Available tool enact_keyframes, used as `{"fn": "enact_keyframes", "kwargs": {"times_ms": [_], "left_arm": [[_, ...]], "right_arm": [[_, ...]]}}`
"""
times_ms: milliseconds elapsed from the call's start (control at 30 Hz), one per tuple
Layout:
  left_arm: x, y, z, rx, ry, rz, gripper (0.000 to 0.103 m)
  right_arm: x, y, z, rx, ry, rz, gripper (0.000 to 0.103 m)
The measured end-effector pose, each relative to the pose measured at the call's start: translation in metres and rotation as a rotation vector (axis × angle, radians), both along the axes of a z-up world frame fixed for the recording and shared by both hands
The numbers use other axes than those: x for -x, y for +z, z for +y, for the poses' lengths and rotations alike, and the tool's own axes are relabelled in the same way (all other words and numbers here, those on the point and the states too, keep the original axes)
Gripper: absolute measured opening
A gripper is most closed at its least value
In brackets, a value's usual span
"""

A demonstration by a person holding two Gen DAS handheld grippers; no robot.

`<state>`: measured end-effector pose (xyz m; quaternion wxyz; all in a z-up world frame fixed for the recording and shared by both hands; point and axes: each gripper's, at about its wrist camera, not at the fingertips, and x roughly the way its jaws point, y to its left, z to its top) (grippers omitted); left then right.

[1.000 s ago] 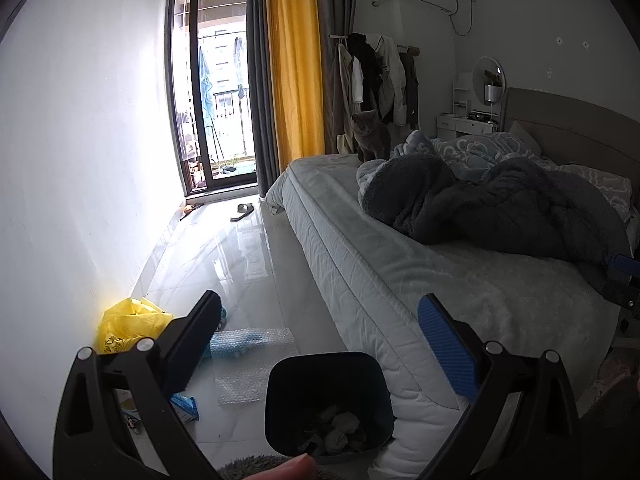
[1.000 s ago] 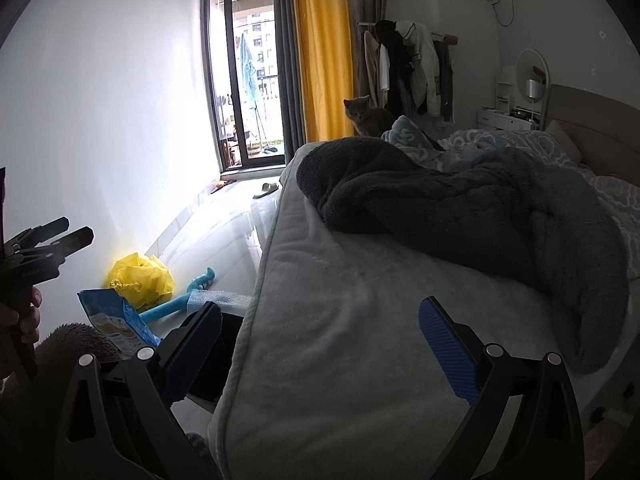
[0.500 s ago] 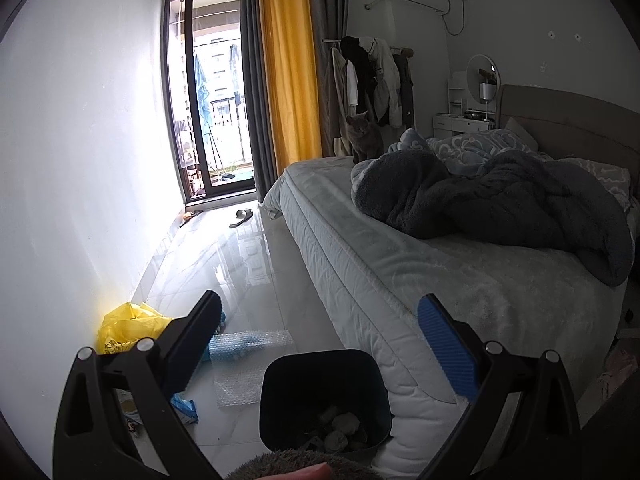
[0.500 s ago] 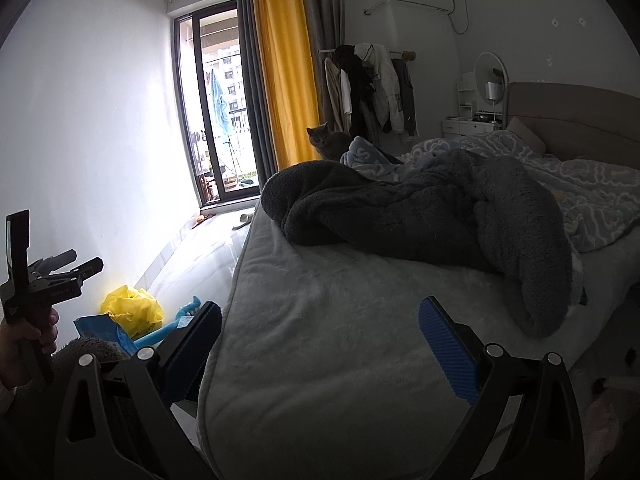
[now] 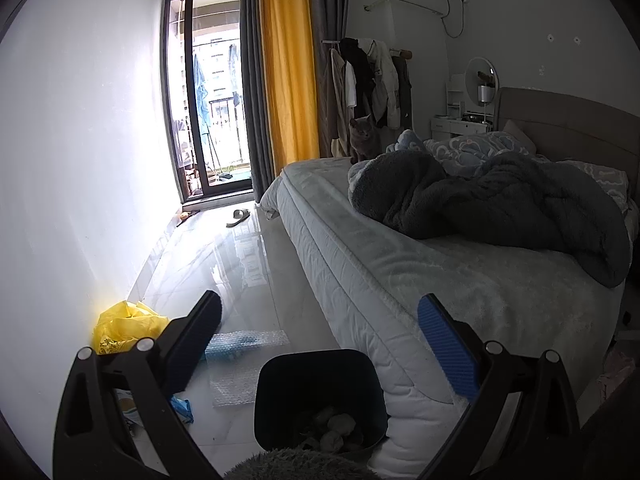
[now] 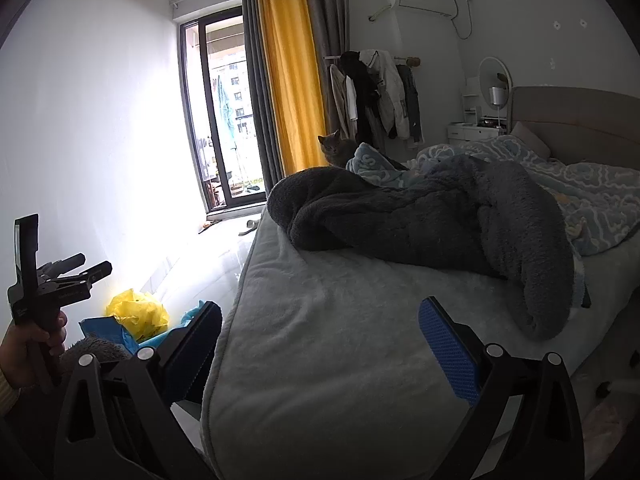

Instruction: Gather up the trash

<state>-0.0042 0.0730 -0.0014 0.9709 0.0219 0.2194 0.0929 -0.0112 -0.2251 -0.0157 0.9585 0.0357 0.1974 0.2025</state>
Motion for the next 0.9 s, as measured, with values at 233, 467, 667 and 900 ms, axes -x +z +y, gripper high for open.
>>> {"fn": "enact_keyframes", "kwargs": {"times_ms": [233,467,667,900], "left_arm": [[0.0010,-0.0010,0.0015,0.014,-0.018,0.001,0.100],[0.0002,-0.0011,0.0026,0.018,-0.016,0.002,0.100],[0.0002,-0.0009,0.0026,0.018,-0.017,0.001,0.100],[0.0002,-0.0008,0.0026,0.017,-0.016,0.001,0.100]], "right_arm": [[0.0003,0.0001,-0.0011,-0.003,-0.001,0.002,0.100],[0.0007,0.0021,-0.0004,0.013,0.001,0.000,0.100],[0.0011,0.0020,0.0005,0.011,0.000,0.000,0.100],[0.0009,0.0021,0.0003,0.011,0.000,0.000,0.100]]}}
